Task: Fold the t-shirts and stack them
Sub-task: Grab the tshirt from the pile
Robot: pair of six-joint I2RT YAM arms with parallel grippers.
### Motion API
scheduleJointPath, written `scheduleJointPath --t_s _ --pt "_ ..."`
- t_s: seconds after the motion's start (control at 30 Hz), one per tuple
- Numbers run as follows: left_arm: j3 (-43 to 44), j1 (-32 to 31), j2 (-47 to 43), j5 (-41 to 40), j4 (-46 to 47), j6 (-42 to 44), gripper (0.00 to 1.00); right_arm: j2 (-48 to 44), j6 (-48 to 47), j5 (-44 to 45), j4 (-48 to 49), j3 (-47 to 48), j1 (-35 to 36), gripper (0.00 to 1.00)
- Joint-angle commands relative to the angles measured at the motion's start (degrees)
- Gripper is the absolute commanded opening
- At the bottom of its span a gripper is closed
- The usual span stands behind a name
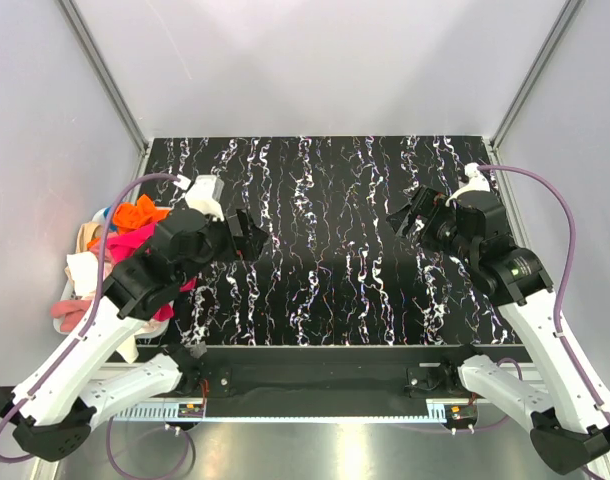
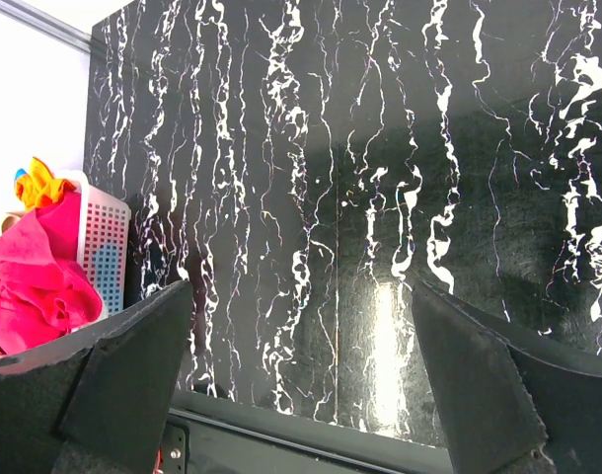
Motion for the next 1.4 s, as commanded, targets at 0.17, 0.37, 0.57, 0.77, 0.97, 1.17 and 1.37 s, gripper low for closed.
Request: scheduleJointPath --t_s 0.17,0.37,0.57,0.77,0.97,1.17,1.37 --pt "5.82 1.37 3.25 -16.34 0.68 -1.74 0.99 -2.22 -1.63 0.58 1.4 -1.57 0.24 1.0" --pt "9.25 24.95 8.43 -16.11 -8.46 -7.36 0.99 -3.63 -2.07 0.23 2.01 -5.0 0.33 1.0" --pt "-0.22 39.5 9.58 -21.27 -10.13 -12.89 0.94 -2.84 -2.24 -1.96 3.68 -7.47 0.24 1.0" --pt "-3.93 42.51 14.41 -23.82 -9.61 -17.73 0.85 -2.22 -2.68 -7.42 3.86 -6.23 0.33 1.0" --pt "-3.07 42.51 19.16 -22.78 -8.38 -15.37 0.52 -4.06 -1.63 -8.39 4.3 -7.37 0.24 1.0" --pt "10.7 42.34 15.66 -18.99 -9.17 -7.72 0.0 -5.04 -1.63 -8.65 4.21 -7.29 0.33 0.99" --pt "31.64 42.07 12.4 -6.13 -7.33 -6.57 0.0 -4.6 -1.36 -8.83 4.3 -6.67 0.33 1.0"
